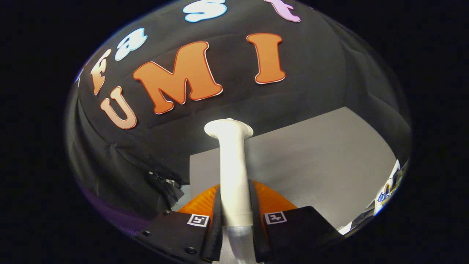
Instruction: Iron the clothes twice with a garment steamer, once on the left side and once on the right side.
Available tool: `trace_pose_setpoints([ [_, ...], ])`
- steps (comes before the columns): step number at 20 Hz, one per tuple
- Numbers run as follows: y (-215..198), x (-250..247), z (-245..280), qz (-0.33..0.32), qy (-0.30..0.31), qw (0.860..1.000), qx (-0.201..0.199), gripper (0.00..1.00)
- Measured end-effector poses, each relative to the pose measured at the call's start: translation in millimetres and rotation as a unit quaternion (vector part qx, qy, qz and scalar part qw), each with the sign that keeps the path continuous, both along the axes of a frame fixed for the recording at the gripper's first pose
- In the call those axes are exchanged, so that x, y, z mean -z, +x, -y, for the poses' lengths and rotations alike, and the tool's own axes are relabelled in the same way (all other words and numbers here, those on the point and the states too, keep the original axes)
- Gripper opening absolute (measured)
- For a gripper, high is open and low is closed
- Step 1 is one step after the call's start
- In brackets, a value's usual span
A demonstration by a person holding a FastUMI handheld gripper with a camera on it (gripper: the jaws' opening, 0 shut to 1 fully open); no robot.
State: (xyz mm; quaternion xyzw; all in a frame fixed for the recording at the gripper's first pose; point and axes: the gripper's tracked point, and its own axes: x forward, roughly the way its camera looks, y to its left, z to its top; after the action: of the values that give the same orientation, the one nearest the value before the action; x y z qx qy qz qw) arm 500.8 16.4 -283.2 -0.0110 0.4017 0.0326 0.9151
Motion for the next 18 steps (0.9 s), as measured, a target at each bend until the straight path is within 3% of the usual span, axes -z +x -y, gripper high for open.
trace_pose_setpoints([
  [8, -86.1, -99.2, 22.8, 0.116, 0.027, 0.992, 0.033, 0.41],
  [18, -275.8, -212.2, 22.0, 0.255, 0.037, 0.963, 0.08, 0.41],
])
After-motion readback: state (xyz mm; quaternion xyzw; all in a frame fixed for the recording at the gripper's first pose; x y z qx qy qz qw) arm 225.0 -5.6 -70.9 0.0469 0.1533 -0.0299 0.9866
